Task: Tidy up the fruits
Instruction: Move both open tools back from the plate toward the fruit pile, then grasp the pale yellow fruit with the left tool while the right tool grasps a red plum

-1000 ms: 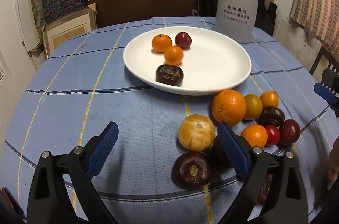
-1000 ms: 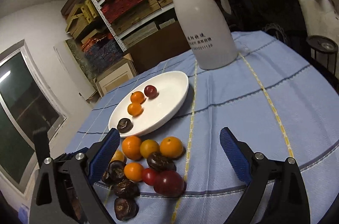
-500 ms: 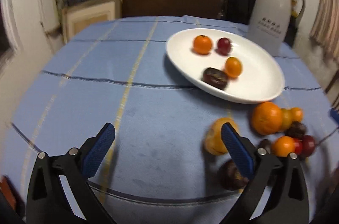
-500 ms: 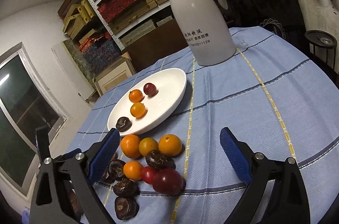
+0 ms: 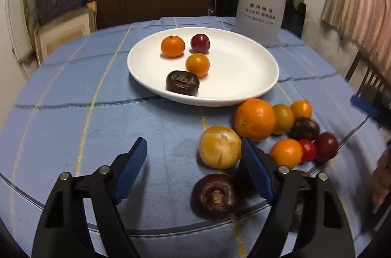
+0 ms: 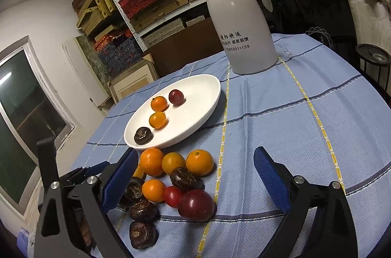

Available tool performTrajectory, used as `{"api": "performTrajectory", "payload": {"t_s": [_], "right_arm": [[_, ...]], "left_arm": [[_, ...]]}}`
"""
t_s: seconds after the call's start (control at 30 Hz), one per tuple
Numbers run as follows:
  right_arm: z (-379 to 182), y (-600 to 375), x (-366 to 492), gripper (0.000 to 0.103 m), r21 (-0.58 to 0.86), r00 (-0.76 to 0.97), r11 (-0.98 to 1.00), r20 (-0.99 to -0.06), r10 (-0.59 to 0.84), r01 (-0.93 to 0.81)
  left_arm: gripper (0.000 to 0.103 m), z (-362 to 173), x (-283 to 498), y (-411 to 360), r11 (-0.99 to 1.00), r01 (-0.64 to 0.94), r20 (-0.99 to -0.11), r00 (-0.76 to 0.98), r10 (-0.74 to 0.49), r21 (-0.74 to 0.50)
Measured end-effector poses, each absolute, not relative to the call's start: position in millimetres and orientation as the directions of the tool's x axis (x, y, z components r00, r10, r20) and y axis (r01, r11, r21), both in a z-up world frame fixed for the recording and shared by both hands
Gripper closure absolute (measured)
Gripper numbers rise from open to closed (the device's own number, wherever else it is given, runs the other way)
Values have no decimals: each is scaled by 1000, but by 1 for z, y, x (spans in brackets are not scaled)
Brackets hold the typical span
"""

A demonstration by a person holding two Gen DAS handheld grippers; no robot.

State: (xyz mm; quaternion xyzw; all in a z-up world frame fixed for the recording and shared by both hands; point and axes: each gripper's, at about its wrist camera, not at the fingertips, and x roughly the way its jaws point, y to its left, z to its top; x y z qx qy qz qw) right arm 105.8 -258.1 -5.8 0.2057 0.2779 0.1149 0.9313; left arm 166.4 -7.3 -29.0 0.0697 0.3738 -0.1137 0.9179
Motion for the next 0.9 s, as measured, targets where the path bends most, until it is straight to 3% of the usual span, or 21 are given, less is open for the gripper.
{"api": "performTrajectory", "payload": {"t_s": [0.23, 0.33, 0.47, 0.7, 0.9], "right_arm": [[-5, -260, 105, 7, 462, 823, 882, -461, 333, -98], [-4, -260, 104, 7, 459, 821, 882, -458, 340, -109], [-4, -256, 105, 7, 444, 816, 888, -466, 342, -118], [-5, -250, 105, 7, 410, 815, 904, -479, 324, -119], [-5, -249, 104, 7, 410, 815, 904, -479, 326, -121]], "left_arm": [[21, -20, 171, 49, 996, 73, -703, 706, -89, -52], [21, -13, 164, 57, 987, 97, -681, 715, -159, -129], [21, -18, 162, 29, 986, 164, -688, 712, -140, -31], [39, -35, 177, -7, 962, 270, -711, 685, -157, 48], [47, -22, 172, 22, 973, 232, -692, 701, -174, -10]]}}
